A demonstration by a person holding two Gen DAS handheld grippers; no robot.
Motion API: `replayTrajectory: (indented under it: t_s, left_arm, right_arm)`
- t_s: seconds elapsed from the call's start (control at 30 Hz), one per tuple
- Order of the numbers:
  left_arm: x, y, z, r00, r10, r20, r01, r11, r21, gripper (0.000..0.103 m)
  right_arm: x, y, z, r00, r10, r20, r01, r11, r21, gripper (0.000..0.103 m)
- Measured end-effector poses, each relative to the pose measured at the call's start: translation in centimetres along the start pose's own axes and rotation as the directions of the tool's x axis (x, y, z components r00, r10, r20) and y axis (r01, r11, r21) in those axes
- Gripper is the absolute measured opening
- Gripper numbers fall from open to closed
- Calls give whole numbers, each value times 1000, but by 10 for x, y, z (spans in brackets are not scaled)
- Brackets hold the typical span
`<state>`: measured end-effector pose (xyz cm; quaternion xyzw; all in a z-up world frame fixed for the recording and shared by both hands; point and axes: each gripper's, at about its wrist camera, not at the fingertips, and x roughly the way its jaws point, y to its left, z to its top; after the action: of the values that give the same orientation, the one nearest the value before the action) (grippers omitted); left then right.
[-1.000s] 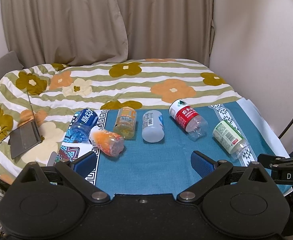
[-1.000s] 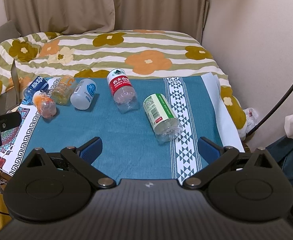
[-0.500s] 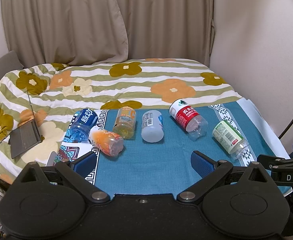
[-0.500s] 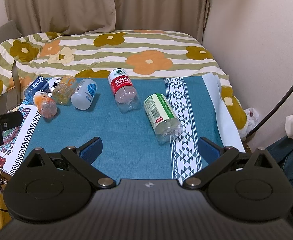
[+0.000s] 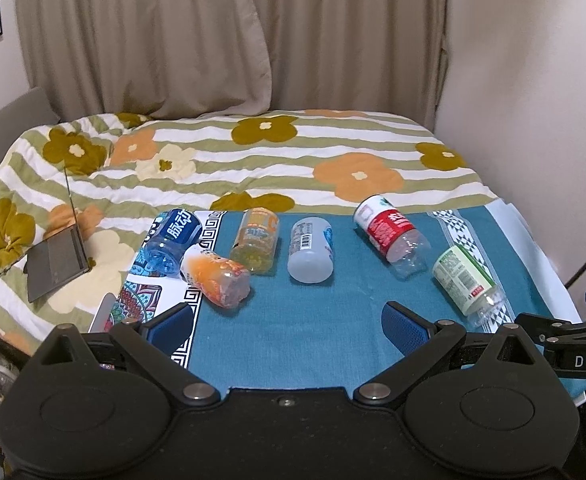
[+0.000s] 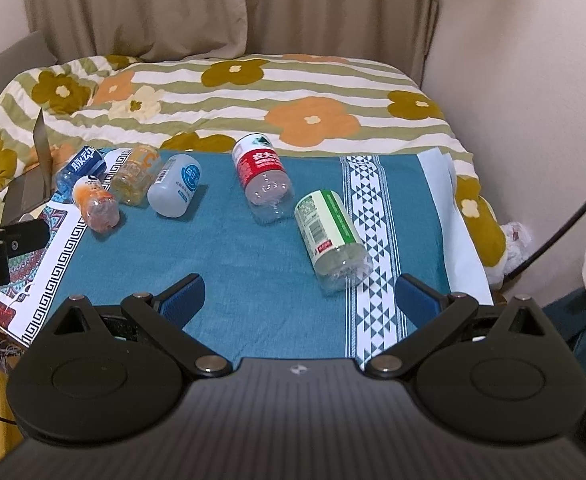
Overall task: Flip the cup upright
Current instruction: 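Move the right tool down to the red-and-white Nongfu cup and grasp it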
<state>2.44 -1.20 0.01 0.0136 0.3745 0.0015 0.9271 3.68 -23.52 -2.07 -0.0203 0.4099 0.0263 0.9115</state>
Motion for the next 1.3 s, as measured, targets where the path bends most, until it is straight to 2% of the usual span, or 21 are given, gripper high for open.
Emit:
replayTrajectory:
  t_s: [0.17,0.43,0.7,1.0,1.23,1.3]
  left_arm:
    - [14,-5,7,999,36,-21,-37,998,-41,102]
    - [42,-1,15,995,73,-74,-78,994,-80,102]
    - [89,11,27,987,51,-150,-65,994,-87,102]
    - [137,25,42,977,22,-212,-40,996,-81,102]
    - [159,37,50,970,5,-241,-27,996,-87,102]
    - [164,38,52,969,3,-247,-25,996,-88,102]
  right_arm:
    - [22,-13,23,1000,30,-1,-30,998,-61,103]
    - [90,-26,75,997,61,-39,-65,990,-121,103]
    - [164,-11,112,990,81,-118,-98,984,-150,103]
    - [237,11,136,969,112,-222,-146,978,-146,103]
    - [271,24,141,957,112,-268,-155,977,-147,103]
    - [278,26,141,952,112,-285,-159,976,-148,94]
